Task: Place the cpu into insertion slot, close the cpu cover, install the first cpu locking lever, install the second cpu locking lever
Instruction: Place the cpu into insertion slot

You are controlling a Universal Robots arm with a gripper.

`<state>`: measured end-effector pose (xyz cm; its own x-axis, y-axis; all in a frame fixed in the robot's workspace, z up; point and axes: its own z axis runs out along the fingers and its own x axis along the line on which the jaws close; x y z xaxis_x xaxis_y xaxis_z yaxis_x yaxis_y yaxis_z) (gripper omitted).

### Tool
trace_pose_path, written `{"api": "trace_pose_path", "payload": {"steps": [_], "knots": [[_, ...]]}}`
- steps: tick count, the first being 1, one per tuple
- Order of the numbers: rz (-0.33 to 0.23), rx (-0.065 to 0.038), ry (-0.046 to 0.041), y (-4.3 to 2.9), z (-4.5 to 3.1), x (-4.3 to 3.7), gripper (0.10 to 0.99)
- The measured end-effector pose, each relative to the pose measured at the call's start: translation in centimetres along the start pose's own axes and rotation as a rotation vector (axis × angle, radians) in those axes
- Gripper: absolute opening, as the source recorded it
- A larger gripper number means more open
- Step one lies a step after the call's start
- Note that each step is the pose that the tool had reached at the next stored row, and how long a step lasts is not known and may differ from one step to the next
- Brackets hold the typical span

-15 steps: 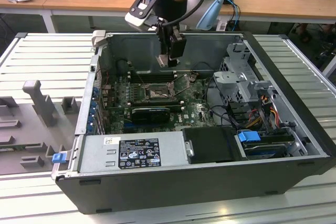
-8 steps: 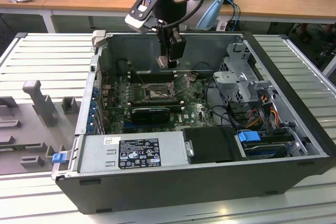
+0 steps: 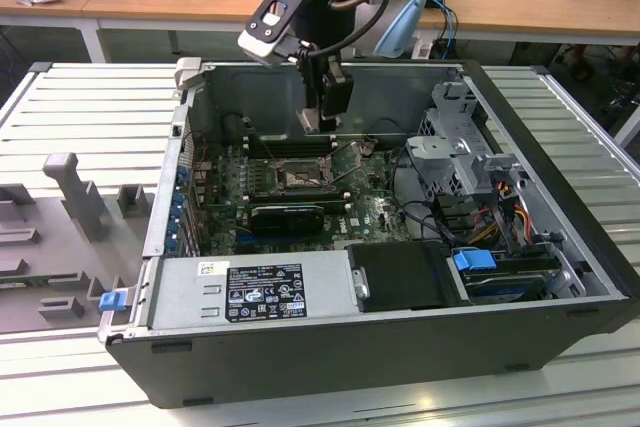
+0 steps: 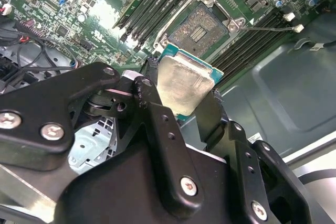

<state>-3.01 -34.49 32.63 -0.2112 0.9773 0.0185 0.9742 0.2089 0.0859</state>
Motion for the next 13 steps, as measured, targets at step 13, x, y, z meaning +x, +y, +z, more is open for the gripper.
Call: {"api": "trace_pose_path", "payload": {"steps": [13], "knots": [[0.006,0.004,0.0003,-0.06,0.63,-0.01,0.525]]}}
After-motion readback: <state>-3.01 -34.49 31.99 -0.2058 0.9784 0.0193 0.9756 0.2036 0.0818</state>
